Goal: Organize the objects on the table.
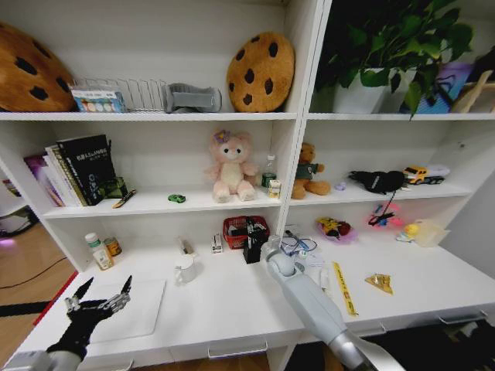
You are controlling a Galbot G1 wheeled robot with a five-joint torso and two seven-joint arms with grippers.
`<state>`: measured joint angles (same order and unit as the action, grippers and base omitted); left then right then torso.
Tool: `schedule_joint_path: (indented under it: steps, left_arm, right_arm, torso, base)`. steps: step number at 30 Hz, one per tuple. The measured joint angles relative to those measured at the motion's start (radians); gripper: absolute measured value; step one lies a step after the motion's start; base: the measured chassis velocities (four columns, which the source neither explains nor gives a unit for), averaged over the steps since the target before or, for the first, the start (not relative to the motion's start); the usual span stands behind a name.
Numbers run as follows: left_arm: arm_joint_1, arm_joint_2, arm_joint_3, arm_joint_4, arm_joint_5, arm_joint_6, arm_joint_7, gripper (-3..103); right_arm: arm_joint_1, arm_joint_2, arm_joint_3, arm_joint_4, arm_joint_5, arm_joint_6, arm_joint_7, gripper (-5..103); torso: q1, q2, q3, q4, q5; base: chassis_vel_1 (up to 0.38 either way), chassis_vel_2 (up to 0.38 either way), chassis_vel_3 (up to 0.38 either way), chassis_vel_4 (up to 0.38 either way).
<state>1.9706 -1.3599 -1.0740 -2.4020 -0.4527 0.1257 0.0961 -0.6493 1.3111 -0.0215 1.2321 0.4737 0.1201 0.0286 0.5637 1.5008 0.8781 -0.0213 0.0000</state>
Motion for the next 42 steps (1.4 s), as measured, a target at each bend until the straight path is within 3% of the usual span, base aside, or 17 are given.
schedule_joint_path:
  steps: [12,14,16,17,20,24,25,30,32,34,36,37,41,42]
  left_arm:
    - [0.000,0.000,0.000,0.000,0.000,0.000,0.000,100]
    - [0.000,0.000,0.000,0.000,0.000,0.000,0.000,100]
    - [0.000,0.000,0.000,0.000,0.000,0.000,0.000,100]
    - [0.000,0.000,0.000,0.000,0.000,0.000,0.000,100]
    - [0.000,0.000,0.000,0.000,0.000,0.000,0.000,100]
    - [0.000,0.000,0.000,0.000,0.000,0.000,0.000,100]
    - [0.000,0.000,0.000,0.000,0.000,0.000,0.000,100]
    - [0.000,0.000,0.000,0.000,0.000,0.000,0.000,100]
    - [0.000,0.000,0.000,0.000,0.000,0.000,0.000,100]
    - [0.000,0.000,0.000,0.000,0.000,0.000,0.000,100]
    - [0.000,0.000,0.000,0.000,0.000,0.000,0.000,100]
    - [0.000,0.000,0.000,0.000,0.000,0.000,0.000,100]
    - [0.000,0.000,0.000,0.000,0.000,0.000,0.000,100]
    - [0.000,0.000,0.000,0.000,0.000,0.000,0.000,100]
  right_arm:
    - [0.009,0.001,-0.011,-0.013,0.000,0.009,0.006,9]
    - [0.008,0.002,-0.014,-0.012,0.000,0.009,0.009,18]
    - [0.008,0.002,-0.014,-0.010,0.000,0.009,0.009,18]
    - [0.007,0.002,-0.016,-0.008,0.001,0.008,0.009,29]
    - [0.007,0.003,-0.017,-0.006,0.001,0.008,0.009,34]
    - [0.009,0.002,-0.020,-0.001,0.004,0.006,0.008,56]
    - [0.009,0.002,-0.020,-0.001,0.004,0.006,0.008,56]
    - [0.005,-0.005,-0.021,0.022,0.012,0.006,0.007,78]
    - [0.001,-0.009,-0.021,0.036,0.016,0.006,0.007,78]
    - [-0.009,-0.019,-0.022,0.066,0.021,0.006,0.005,88]
    - [-0.014,-0.025,-0.022,0.080,0.024,0.005,0.005,88]
    - [-0.025,-0.035,-0.022,0.107,0.030,0.002,0.005,97]
    - [-0.113,-0.091,-0.024,0.249,0.058,-0.031,0.015,100]
    - [-0.208,-0.152,-0.020,0.377,0.070,-0.062,0.029,100]
  torso:
    - [0.000,0.000,0.000,-0.0001,0.0000]
    - [0.000,0.000,0.000,0.0000,0.0000]
    - [0.000,0.000,0.000,0.0000,0.0000]
    - [0.000,0.000,0.000,-0.0001,0.0000]
    - [0.000,0.000,0.000,-0.0001,0.0000]
    - [0.000,0.000,0.000,0.0000,0.0000]
    - [0.000,0.000,0.000,0.0000,0.0000]
    - [0.000,0.000,0.000,0.0001,0.0000]
    - [0.000,0.000,0.000,0.0001,0.0000]
    - [0.000,0.000,0.000,0.0002,0.0001]
    - [0.000,0.000,0.000,0.0003,0.0000]
    - [0.000,0.000,0.000,0.0003,0.0000]
    - [0.000,0.000,0.000,0.0001,0.0001]
    - [0.000,0.000,0.000,-0.0001,0.0002]
  base:
    - [0.000,0.000,0.000,0.000]
    - [0.000,0.000,0.000,0.000]
    - [0.000,0.000,0.000,0.000]
    - [0.000,0.000,0.000,0.000]
    - [0.000,0.000,0.000,0.000]
    - [0.000,0.000,0.000,0.000]
    - [0.000,0.000,0.000,0.000]
    - [0.000,0.000,0.000,0.000]
    - [0.000,0.000,0.000,0.000]
    - [0.000,0.000,0.000,0.000]
    - [0.000,0.000,0.000,0.000]
    - [0.000,0.000,0.000,0.000]
    - [0.000,0.000,0.000,0.000]
    - [0.000,0.000,0.000,0.000]
